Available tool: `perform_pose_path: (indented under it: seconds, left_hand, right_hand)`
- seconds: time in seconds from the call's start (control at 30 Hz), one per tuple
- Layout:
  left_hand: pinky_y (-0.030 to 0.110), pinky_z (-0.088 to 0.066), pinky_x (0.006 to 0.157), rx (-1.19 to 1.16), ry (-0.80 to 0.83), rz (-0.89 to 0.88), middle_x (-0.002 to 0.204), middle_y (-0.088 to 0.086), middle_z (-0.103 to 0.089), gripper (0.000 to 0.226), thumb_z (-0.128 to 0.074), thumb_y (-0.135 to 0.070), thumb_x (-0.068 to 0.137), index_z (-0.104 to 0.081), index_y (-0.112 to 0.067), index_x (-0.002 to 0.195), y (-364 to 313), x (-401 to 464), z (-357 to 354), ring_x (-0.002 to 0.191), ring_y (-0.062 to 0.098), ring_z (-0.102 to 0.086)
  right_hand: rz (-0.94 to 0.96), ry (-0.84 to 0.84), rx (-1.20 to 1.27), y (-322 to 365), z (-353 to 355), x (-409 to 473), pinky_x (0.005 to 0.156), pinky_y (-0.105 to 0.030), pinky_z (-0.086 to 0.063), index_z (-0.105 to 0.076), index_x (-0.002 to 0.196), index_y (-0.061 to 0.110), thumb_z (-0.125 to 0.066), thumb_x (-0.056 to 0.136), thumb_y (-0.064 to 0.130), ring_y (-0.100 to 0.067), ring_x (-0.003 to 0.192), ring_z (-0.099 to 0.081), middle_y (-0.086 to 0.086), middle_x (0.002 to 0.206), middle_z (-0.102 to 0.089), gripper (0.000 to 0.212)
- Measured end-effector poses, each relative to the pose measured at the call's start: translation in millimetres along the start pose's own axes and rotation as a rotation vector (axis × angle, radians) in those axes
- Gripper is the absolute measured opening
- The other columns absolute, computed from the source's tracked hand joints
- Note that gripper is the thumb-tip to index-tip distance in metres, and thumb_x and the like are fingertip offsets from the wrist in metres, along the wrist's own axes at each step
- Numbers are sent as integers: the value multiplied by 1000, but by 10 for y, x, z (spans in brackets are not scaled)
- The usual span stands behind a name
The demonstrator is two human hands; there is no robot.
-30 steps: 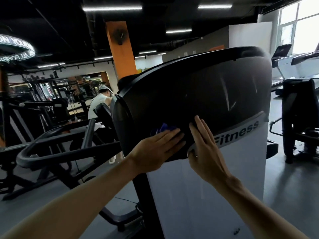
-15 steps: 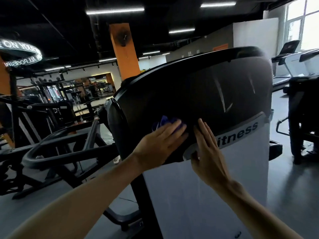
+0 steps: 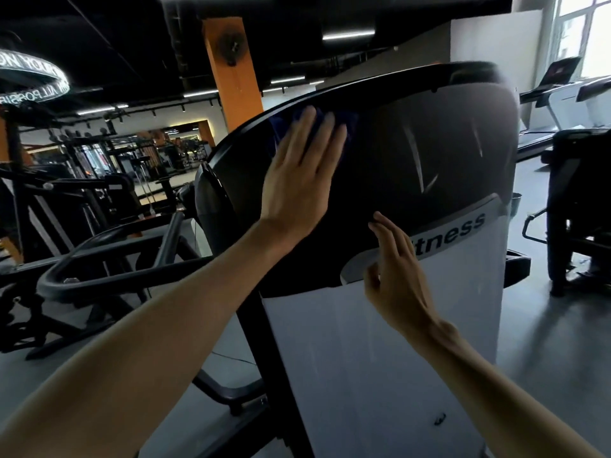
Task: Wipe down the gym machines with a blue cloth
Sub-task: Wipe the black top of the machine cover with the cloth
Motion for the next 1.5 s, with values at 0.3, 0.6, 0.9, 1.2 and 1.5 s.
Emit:
perform_pose_path:
  seconds: [0.3,0.6,0.9,1.2,1.5]
  left_hand:
    - [50,-8,130,-25,364,-402,171,16,-17,73,-50,-26,101,-19,-8,164,-585,-1707,-347,159,37,-9]
    - [47,-24,128,-116,244,-258,167,20,-24,85,-54,-54,102,-24,0,160,185,-1467,6,158,32,-21]
    - [51,-19,129,66,204,-486,173,10,-15,71,-39,-48,109,-17,-12,166,944,-1380,-63,160,30,-15]
    - [49,-16,129,8,121,-520,172,10,-18,65,-36,-44,110,-22,-13,166,991,-1348,-118,160,30,-16]
    - [50,-12,130,-15,144,-486,173,14,-12,64,-33,-46,110,-21,-17,166,1014,-1345,-96,160,33,-10]
  right_hand:
    - [-17,-84,28,258,-204,-404,114,-3,-17,-41,150,0,-68,88,-4,-28,140,-41,-18,150,-44,68]
    - [-212,-95,-90,911,-897,-428,108,-51,-49,-25,161,11,-78,88,31,-42,146,-32,-23,160,-31,93]
    - [-187,-231,-127,1390,-1491,-532,113,-45,-41,-33,160,18,-67,86,23,-33,157,-16,-13,170,-16,82]
    - [-143,-353,-360,744,-1004,-372,114,-48,-39,-38,158,22,-71,88,8,-31,155,-24,-11,166,-30,78]
    - [-30,-412,-261,1370,-1397,-397,113,-52,-45,-46,154,18,-42,107,27,-35,155,-24,-13,164,-33,48]
Point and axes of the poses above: each hand's wrist, its own x-axis towards the middle knuckle, its own z-axis out of the back of the hand, y = z × x, the point moved 9 cm from there along x, towards the middle knuckle
